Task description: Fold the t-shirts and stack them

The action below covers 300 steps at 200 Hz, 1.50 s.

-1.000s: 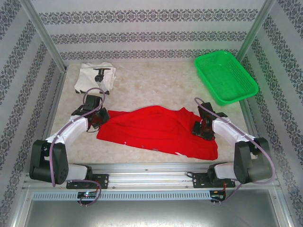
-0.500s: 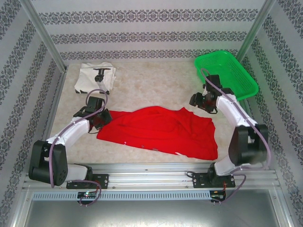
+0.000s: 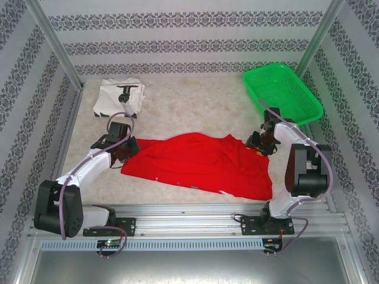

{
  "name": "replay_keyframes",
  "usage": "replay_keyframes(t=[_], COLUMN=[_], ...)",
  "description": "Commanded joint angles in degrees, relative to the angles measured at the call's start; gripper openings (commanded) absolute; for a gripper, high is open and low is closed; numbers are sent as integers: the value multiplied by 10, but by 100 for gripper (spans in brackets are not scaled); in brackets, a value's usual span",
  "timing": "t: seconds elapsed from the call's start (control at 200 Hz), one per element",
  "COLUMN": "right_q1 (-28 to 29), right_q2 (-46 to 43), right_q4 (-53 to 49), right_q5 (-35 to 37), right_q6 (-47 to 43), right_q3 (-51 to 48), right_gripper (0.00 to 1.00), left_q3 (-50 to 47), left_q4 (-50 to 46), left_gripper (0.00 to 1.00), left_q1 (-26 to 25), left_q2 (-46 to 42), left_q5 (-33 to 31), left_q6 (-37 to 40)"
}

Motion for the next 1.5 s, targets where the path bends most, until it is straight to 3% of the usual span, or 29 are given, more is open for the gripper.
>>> replay_keyframes(t=[0.0,0.734,1.494], right_q1=[-15,-32,-32], right_q2=[11,-18,-30], right_q4=[15,-19,13], right_q5=[-11,25,-16], right_q6=[10,-21,-16], right_q3=[-14,-12,-42], right_gripper=[48,48,45], left_q3=[3,-1,-6], left_q4=[16,18,13], left_gripper=[0,0,0], left_q1=[-6,-12,-21], left_q2=[-1,-3,-19], left_q5=[3,4,-2], left_q6=[7,7,4])
